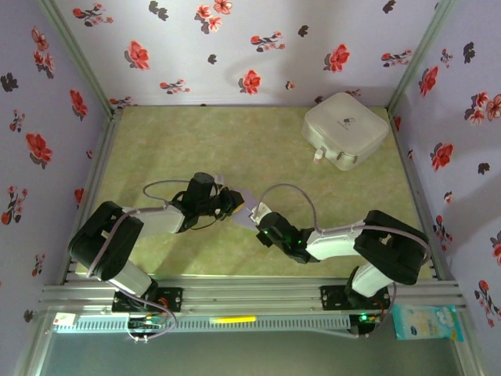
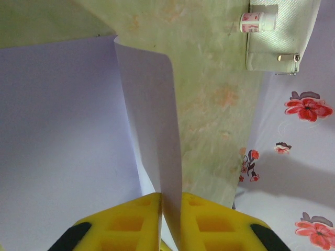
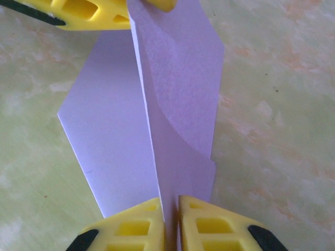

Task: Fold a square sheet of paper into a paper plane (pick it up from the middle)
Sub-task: Fourth fold the wing at the center of the table.

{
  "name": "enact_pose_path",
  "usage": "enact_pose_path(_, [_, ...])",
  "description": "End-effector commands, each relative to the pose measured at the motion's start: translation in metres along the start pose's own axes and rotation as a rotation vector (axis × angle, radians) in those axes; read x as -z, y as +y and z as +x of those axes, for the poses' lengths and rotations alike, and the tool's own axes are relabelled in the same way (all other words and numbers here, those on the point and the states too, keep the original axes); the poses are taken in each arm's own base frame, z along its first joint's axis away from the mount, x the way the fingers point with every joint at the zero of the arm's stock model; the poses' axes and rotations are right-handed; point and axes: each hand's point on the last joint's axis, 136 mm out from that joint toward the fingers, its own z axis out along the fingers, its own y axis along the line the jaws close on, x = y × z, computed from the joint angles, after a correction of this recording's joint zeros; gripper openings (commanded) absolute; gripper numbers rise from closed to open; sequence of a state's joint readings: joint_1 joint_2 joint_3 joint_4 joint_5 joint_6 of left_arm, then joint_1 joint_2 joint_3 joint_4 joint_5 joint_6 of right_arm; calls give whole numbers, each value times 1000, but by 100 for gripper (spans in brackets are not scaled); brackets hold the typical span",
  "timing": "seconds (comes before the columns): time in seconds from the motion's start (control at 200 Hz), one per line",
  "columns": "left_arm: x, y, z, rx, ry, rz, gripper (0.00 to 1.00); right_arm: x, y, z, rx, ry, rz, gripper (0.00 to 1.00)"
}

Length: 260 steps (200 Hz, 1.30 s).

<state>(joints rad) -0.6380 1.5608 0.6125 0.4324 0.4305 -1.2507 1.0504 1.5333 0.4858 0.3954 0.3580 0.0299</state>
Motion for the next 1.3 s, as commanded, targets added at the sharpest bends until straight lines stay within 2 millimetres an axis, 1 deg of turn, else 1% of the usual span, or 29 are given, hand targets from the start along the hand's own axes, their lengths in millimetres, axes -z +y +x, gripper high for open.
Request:
enact_pose_path(0.0, [-1,-7,3,-23,17,11,15,2,-2,-1,-33,-1,-6,12])
enact_pose_path(0.09, [0,-7,2,-25,14,10,17,1,-2,-2,-51,-1,-8,9])
enact_pose_path(0.125, [0,-8,1,-25,11,10,19,0,-3,-2,-59,-1,-7,8])
enact_pose_path(0.15, [1,-8,1,-26,9,9,20,0,3,-2,-64,3,-39,7])
enact_pose_path(0.215, [3,-7,0,-26,-1,1,24,-1,5,-3,-80,3,-54,6])
enact_pose_path(0.36, [12,0,-5,-30,-33,-44,35,-4,12,-4,-118,7,-86,6])
enact_pose_path(0.465, [20,7,-9,-30,-55,-77,38,-7,15,-4,-133,16,-101,8])
enact_pose_path(0.64, [31,12,-14,-23,-80,-100,43,-10,20,-6,-158,21,-116,9])
enact_pose_path(0.965, [34,15,-14,-20,-81,-108,46,-15,26,-3,-222,56,-153,10])
enact_pose_path(1.12, [35,16,-14,-18,-83,-109,46,-16,29,-5,-267,64,-177,10])
enact_pose_path(1.295, [37,15,-15,-18,-88,-108,46,-21,31,-4,-364,114,-208,10])
